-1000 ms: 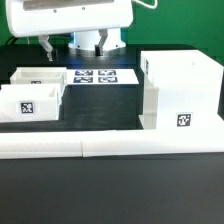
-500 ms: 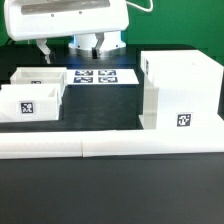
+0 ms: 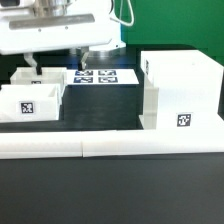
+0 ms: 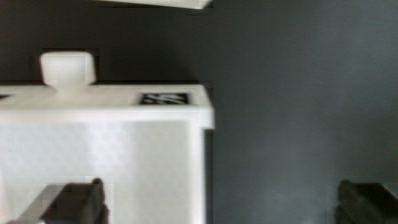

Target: Assemble drawer

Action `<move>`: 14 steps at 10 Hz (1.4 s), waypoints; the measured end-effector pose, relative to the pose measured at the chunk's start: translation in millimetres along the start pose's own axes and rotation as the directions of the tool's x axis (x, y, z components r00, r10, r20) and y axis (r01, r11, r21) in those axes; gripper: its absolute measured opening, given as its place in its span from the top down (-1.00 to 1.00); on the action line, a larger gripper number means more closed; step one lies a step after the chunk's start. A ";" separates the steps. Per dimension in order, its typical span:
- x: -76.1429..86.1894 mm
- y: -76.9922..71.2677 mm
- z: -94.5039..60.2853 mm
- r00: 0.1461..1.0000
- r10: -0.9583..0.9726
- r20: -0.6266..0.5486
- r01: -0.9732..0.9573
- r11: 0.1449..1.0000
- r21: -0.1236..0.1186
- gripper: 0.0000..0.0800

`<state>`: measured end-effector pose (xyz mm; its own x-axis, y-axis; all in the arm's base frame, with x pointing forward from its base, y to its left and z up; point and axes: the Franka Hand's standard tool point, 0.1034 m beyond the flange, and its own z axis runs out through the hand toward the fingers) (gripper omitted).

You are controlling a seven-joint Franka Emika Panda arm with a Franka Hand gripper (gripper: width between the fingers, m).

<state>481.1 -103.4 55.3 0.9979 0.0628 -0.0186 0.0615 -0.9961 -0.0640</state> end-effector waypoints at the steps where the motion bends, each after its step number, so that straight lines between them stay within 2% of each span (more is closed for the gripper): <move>1: -1.4 2.8 7.4 1.000 0.004 -0.001 -0.004 1.000 -0.007 -0.62; 7: -2.7 0.8 44.6 1.000 -0.011 0.008 0.012 0.999 -0.032 -0.62; 9: -5.1 1.6 49.4 1.000 -0.013 -0.004 0.013 0.999 -0.044 -0.62; 11: -4.9 -0.1 50.0 1.000 -0.014 -0.003 0.014 0.999 -0.044 -0.57; 12: -5.0 0.3 49.9 1.000 -0.014 -0.003 0.014 0.999 -0.044 -0.11; 13: -5.0 0.3 49.9 1.000 -0.014 -0.003 0.014 0.999 -0.044 -0.11; 14: -5.0 0.3 49.9 1.000 -0.014 -0.003 0.014 0.999 -0.044 0.33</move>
Offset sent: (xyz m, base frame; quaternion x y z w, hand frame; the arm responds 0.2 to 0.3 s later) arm 0.0130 0.0085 -0.0176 -0.0013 0.0157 0.0121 0.9998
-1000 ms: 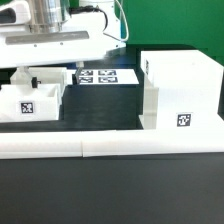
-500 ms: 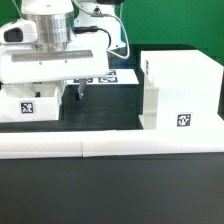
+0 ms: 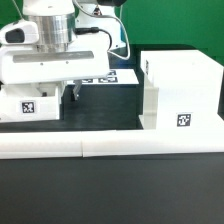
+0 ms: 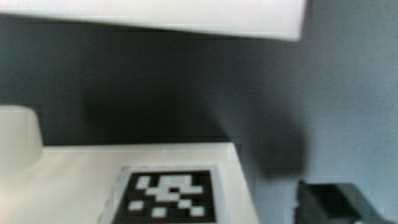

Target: Assemble drawer

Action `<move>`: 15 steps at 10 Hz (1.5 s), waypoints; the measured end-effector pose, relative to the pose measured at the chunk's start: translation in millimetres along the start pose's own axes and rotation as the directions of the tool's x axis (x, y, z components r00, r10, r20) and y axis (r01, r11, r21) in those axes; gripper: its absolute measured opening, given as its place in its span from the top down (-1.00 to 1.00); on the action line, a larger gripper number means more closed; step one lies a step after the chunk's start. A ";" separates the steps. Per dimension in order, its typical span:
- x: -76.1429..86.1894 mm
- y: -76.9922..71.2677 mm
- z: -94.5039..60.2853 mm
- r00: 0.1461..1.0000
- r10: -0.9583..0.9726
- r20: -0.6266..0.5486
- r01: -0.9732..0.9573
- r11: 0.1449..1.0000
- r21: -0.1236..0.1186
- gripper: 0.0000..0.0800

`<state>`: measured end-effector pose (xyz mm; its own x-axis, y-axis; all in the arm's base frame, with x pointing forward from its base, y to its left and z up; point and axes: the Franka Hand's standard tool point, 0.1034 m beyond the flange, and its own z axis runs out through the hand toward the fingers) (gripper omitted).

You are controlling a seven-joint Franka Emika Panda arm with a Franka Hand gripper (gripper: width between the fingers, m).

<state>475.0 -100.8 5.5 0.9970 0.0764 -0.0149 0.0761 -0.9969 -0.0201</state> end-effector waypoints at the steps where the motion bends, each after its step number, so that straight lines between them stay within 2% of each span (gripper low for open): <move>1: 0.0 0.0 0.0 1.000 0.000 0.000 0.000 1.000 0.000 0.67; 2: 0.0 0.0 0.0 1.000 0.000 0.000 0.000 1.000 0.000 0.67; 3: 0.0 0.0 0.0 1.000 0.000 0.000 0.000 1.000 0.000 0.82; 7: 0.1 -0.2 0.0 1.000 -0.001 0.000 0.001 1.000 0.000 0.82; 10: 8.4 -21.9 -9.4 1.000 -0.013 -0.003 0.013 1.000 0.007 0.81; 12: 15.0 -46.4 -22.9 1.000 -0.019 0.003 0.019 1.000 0.023 0.81; 13: 17.8 -51.4 -28.7 0.999 -0.043 -0.001 0.043 0.999 0.026 0.81; 15: 16.8 -50.6 -27.2 0.999 -0.054 0.002 0.054 0.998 0.026 0.81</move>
Offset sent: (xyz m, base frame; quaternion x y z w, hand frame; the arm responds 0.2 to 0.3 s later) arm 0.0000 0.0000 0.0000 0.0000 0.0000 0.0000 1.0000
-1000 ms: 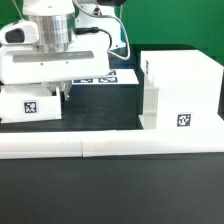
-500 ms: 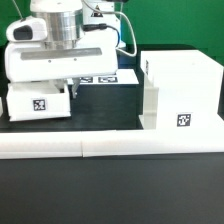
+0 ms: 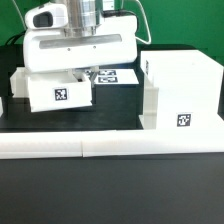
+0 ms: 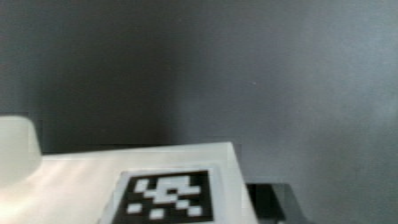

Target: Assemble drawer

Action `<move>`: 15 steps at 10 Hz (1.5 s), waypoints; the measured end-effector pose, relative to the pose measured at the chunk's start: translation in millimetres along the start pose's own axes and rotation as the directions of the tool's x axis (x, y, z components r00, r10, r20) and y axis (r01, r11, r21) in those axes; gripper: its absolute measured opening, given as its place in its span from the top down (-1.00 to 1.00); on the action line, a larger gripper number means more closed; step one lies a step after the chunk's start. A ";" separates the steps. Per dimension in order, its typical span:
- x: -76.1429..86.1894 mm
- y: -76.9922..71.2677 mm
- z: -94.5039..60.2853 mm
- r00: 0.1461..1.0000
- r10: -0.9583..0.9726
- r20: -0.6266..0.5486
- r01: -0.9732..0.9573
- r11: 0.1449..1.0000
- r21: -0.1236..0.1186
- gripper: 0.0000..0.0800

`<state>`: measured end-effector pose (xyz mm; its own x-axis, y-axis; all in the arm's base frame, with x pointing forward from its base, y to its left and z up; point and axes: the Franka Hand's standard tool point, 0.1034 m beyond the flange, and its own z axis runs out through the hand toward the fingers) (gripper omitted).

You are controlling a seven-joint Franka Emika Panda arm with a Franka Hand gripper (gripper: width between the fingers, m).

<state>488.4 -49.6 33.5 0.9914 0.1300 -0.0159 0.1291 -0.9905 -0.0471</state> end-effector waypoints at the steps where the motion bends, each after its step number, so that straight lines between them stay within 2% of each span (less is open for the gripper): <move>1: 0.0 0.1 0.0 1.000 -0.017 0.000 0.017 1.000 -0.001 0.81; 3: 0.6 -4.2 5.6 0.969 -0.245 0.019 0.245 0.969 -0.012 0.81; 6: 21.2 -14.2 5.5 0.853 -0.520 0.040 0.521 0.854 0.000 0.81; 10: 20.0 -9.7 6.8 0.711 -0.702 0.043 0.702 0.712 0.012 0.81; 13: 25.0 -8.3 6.2 0.453 -0.889 0.069 0.891 0.454 0.009 0.81; 15: 25.0 -5.8 6.0 0.371 -0.926 0.072 0.928 0.372 0.013 0.81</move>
Offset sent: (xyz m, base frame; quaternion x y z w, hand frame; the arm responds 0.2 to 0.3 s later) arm 0.0203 0.0206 -0.0002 0.0166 -0.0020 -0.1931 0.9810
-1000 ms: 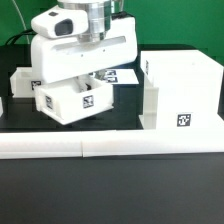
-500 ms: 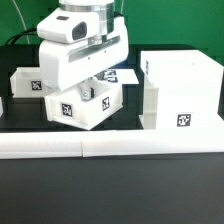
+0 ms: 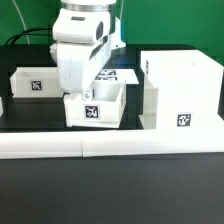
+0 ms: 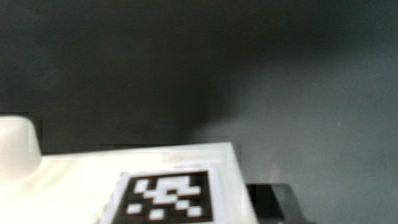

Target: Assemble drawer

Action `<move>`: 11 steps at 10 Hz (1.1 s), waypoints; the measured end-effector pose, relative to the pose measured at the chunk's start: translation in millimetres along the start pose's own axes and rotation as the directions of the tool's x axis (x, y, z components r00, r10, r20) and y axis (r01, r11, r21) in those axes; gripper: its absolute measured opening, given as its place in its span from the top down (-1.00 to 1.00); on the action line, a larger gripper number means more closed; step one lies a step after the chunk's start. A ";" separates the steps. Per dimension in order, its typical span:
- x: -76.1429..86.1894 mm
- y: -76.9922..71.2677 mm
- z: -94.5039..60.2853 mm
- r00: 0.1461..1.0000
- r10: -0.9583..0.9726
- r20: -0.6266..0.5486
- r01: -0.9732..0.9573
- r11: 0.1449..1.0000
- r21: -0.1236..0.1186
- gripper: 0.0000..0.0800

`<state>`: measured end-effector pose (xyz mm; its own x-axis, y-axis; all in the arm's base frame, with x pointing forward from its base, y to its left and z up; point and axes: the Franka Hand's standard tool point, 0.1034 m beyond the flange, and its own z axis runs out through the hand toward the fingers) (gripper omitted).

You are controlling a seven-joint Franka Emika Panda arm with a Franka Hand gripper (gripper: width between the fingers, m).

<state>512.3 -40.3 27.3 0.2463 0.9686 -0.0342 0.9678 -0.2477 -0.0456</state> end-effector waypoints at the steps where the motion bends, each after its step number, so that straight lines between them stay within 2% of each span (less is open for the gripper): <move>1: -2.2 0.3 0.1 0.997 -0.075 0.008 0.075 0.997 -0.001 0.81; 3: -2.2 5.5 0.3 0.993 -0.119 0.015 0.119 0.993 0.003 0.81; 5: 1.9 17.8 -0.1 0.987 -0.159 0.031 0.160 0.987 -0.010 0.81; 9: 0.7 18.4 0.0 0.988 -0.154 0.032 0.154 0.988 -0.010 0.81; 11: 1.4 22.2 2.0 0.982 -0.184 0.045 0.184 0.983 -0.002 0.81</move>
Offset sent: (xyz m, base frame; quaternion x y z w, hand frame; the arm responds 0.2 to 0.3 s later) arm 0.0305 0.0048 -0.0013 0.0046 -0.0147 -0.1049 0.9944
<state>534.1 -44.5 24.3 0.0612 0.9957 -0.0698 0.9967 -0.0647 -0.0493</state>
